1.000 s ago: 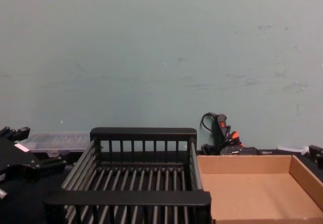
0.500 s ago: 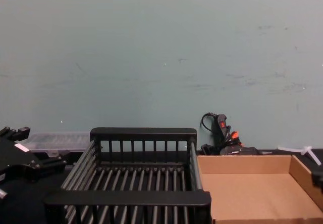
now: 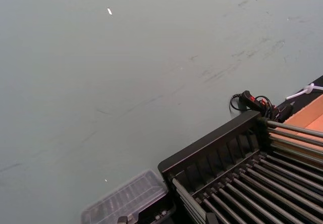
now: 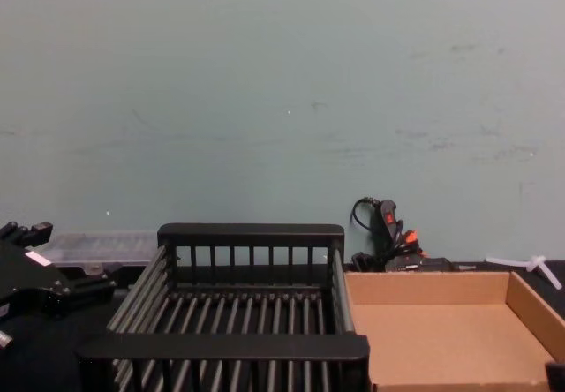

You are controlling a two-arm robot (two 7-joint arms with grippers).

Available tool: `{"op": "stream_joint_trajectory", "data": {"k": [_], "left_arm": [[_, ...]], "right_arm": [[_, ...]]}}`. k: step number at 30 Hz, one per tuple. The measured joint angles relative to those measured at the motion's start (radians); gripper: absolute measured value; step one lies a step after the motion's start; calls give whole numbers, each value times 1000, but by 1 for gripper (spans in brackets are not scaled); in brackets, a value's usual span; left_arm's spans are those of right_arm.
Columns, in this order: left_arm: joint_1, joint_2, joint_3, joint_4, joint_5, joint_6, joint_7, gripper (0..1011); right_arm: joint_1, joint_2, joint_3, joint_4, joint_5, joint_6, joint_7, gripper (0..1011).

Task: Pick up the white tape and place it into the black box , Pick up the silver tape and place it into the brown box.

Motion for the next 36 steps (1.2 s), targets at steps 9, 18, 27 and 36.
{"op": "stream_joint_trajectory", "data": {"k": [9, 18, 27, 36], "left_arm": [[0, 0, 0, 0, 0, 0, 0, 1001], [0, 0, 0, 0, 0, 0, 0, 1001], [0, 0, 0, 0, 0, 0, 0, 1001], [0, 0, 0, 0, 0, 0, 0, 1001]], "right_arm": [[-29, -3, 1, -23, 3, 65, 21, 1002], [-42, -4, -5, -33, -12, 110, 39, 1002], [-39, -9, -16, -26, -39, 140, 60, 1002], [-28, -22, -21, -8, -62, 168, 73, 1002]]}}
